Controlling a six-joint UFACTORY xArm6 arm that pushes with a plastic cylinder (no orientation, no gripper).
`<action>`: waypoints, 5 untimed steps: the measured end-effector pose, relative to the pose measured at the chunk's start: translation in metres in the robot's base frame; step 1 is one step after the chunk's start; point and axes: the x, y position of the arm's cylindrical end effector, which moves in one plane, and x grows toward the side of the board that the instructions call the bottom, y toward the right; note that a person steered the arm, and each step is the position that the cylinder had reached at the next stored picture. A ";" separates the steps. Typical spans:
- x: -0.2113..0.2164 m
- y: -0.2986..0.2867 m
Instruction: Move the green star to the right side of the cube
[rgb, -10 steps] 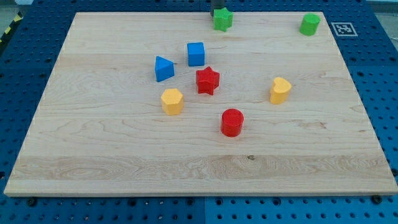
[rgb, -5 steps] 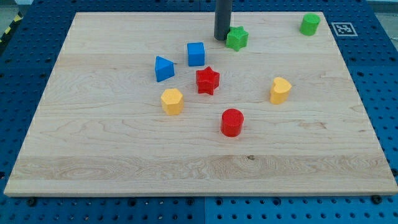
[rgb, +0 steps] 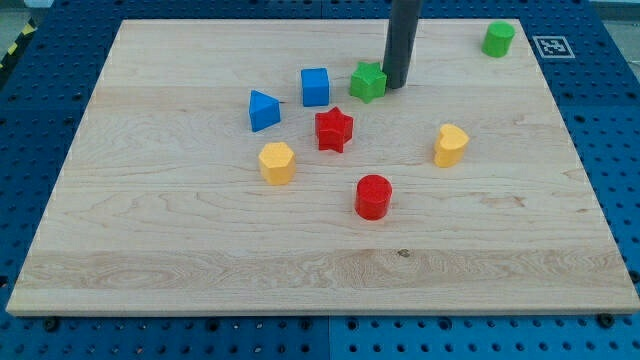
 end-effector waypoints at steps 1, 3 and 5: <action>-0.011 0.019; -0.026 -0.057; -0.025 -0.055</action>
